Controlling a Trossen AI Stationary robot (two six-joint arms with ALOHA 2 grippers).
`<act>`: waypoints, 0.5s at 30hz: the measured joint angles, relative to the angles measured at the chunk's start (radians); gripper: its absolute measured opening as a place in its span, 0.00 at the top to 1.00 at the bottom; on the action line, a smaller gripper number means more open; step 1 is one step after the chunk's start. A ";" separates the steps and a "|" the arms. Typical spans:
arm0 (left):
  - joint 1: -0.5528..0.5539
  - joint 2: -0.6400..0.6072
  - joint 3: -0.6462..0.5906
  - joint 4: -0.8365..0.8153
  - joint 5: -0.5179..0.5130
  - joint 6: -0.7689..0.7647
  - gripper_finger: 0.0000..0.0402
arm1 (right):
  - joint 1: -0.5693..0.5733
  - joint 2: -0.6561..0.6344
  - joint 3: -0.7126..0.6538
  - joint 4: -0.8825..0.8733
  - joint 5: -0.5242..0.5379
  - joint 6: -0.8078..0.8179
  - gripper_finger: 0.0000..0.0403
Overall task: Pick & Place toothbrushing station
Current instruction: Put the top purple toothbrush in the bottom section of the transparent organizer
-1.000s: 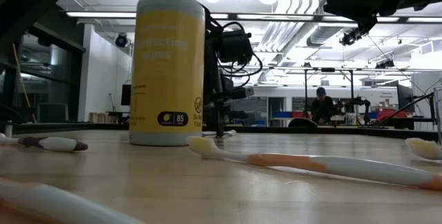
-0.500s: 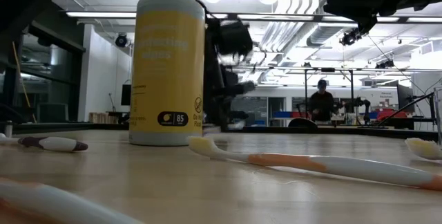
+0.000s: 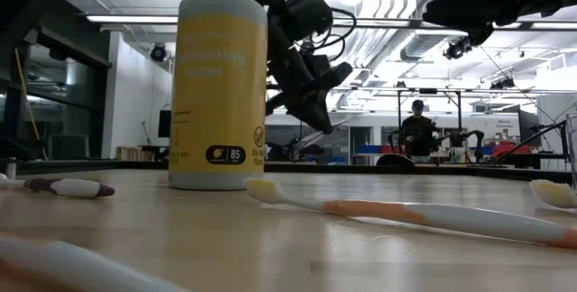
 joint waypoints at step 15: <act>-0.098 -0.135 0.003 0.224 0.074 0.321 0.99 | 0.000 -0.003 0.000 -0.015 0.053 -0.027 0.74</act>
